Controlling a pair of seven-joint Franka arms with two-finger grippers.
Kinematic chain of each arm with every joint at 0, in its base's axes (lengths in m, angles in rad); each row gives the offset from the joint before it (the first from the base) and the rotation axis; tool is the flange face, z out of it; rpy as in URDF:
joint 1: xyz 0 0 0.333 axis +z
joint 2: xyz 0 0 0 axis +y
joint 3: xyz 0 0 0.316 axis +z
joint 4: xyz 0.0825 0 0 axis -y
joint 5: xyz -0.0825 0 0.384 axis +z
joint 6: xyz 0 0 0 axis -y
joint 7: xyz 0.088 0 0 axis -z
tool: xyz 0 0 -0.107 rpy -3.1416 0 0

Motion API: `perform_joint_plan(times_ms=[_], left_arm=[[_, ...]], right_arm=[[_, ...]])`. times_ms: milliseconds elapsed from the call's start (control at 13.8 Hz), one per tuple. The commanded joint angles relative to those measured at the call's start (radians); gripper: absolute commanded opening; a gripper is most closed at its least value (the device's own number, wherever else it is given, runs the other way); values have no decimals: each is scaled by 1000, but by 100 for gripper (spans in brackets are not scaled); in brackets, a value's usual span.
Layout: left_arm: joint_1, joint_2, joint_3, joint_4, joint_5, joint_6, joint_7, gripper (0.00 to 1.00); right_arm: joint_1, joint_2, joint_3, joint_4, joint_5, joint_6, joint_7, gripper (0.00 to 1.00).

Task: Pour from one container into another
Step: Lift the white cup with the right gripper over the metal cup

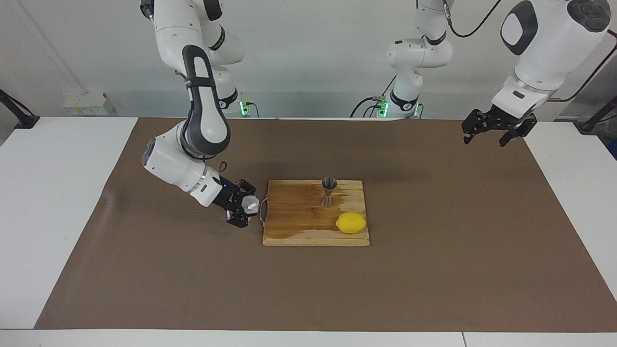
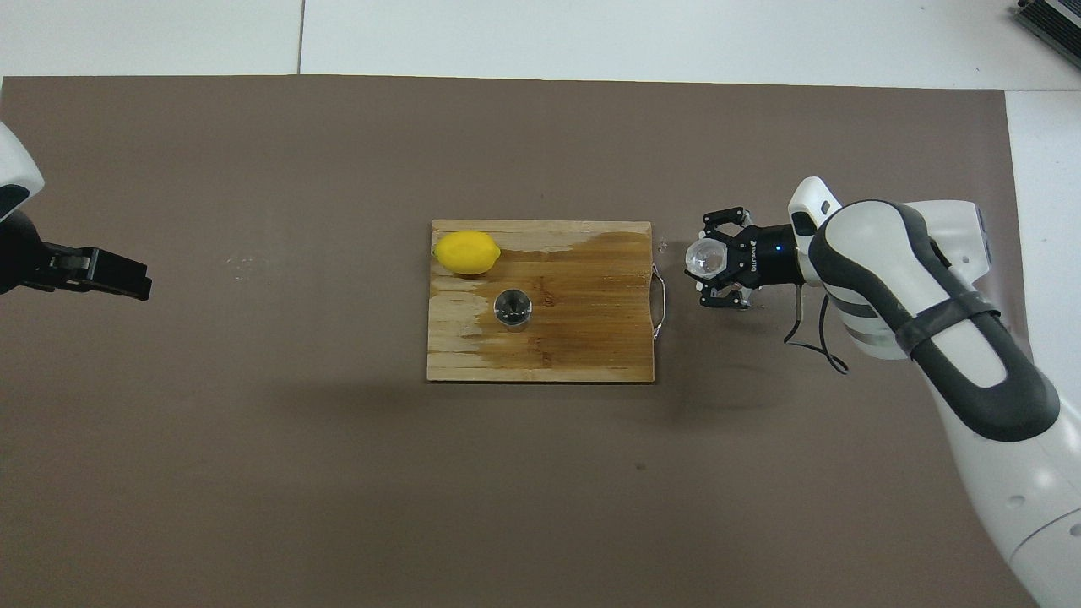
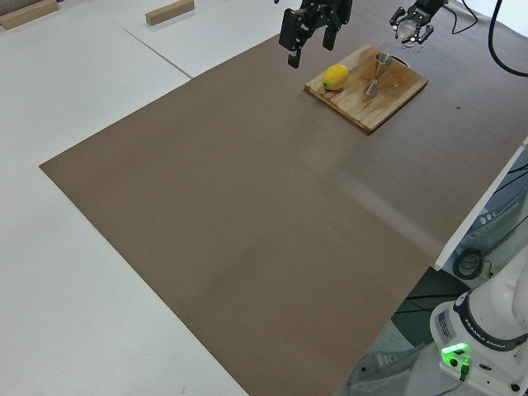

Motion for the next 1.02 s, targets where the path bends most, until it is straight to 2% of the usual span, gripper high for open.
perform_joint_plan(times_ms=[0, 218, 581, 944], left_arm=[[-3, -14, 2, -2, 20, -10, -13, 100], [-3, -14, 2, -2, 20, -10, -13, 100], [-3, -14, 2, -2, 20, -10, -13, 100], [-3, -14, 2, -2, 20, -10, -13, 100]], right_arm=[[40, -51, 0, 3, -29, -1, 146, 0], [123, -65, 0, 32, -33, 13, 287, 0], [240, -65, -2, 44, -61, 109, 383, 0], [314, -65, 0, 52, -356, 135, 604, 0]])
